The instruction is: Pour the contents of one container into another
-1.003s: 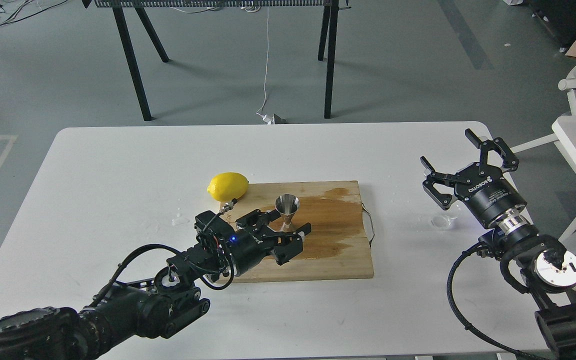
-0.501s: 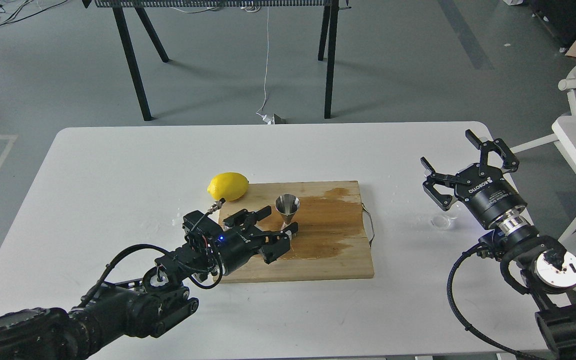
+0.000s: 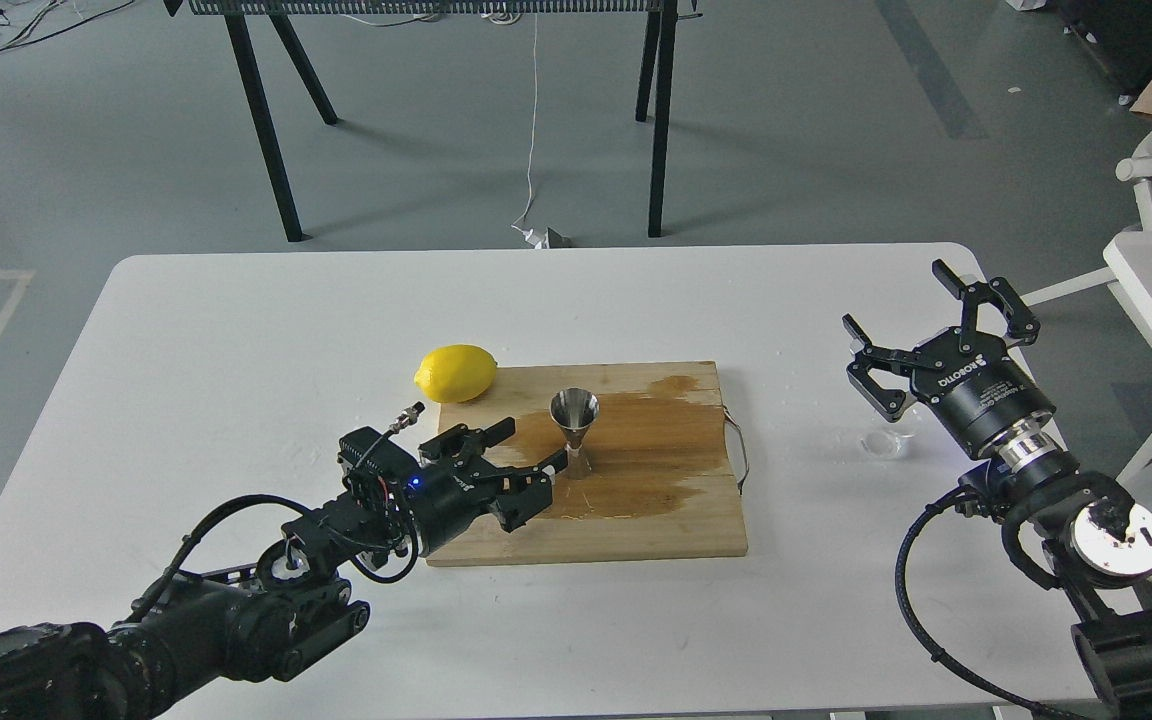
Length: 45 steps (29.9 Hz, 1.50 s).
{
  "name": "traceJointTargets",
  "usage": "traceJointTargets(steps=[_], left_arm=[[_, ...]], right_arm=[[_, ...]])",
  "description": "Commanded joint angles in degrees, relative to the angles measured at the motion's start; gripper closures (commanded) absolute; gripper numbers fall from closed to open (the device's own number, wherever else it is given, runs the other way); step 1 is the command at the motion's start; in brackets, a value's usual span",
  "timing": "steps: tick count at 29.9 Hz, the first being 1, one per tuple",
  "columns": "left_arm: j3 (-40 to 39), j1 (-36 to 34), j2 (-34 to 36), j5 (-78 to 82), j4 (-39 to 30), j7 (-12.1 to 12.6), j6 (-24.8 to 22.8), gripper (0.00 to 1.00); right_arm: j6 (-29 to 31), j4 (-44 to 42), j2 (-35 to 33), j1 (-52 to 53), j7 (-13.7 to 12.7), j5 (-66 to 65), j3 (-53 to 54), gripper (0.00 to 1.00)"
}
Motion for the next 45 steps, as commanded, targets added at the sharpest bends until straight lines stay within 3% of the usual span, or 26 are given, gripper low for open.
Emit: traceJointTargets(steps=[1,8,13,19,29,34,38,43,45], left_arm=[[0.0,0.5,0.3,0.1,-0.1,0.0,0.0,0.13],[-0.9,2.5,5.4,-0.8,-7.8,0.0,0.0,0.13],[-1.4,2.9,11.6,-12.4,-16.2,0.0,-0.5,0.13],[-5.4,2.1,19.6,-26.2,-24.4,0.0,-16.6,0.12],[-23.1,2.2,24.2,-49.9,-23.5,0.0,-56.0,0.11],[-25.1,-0.3,26.1,-77.4,-14.9,0.0,-56.0,0.09],[-25.0,-0.7,26.4,-97.0,-12.1,0.0,-56.0,0.08],[-25.0,0.2,26.0,-103.7,-12.0,0.0,-56.0,0.08],[-25.1,1.4,25.6,-103.7,-12.1,0.0,-56.0,0.07]], right_arm=[[0.0,0.0,0.0,0.0,0.0,0.0,0.0,0.02],[0.0,0.0,0.0,-0.1,0.2,0.0,0.2,0.02],[0.0,0.2,0.0,-0.4,0.3,0.2,1.1,0.02],[0.0,0.2,0.1,-0.4,0.3,0.7,2.0,0.02],[0.0,0.2,0.2,-0.9,-0.1,7.8,3.9,0.02],[0.0,1.0,-1.1,-3.0,-0.3,11.9,4.0,0.03],[0.0,4.3,-2.5,-7.1,-0.3,15.3,4.0,0.04],[0.0,9.6,-6.8,-12.1,-0.3,23.0,4.0,0.04],[-4.5,11.2,-7.7,-13.6,-0.3,26.5,4.1,0.04]])
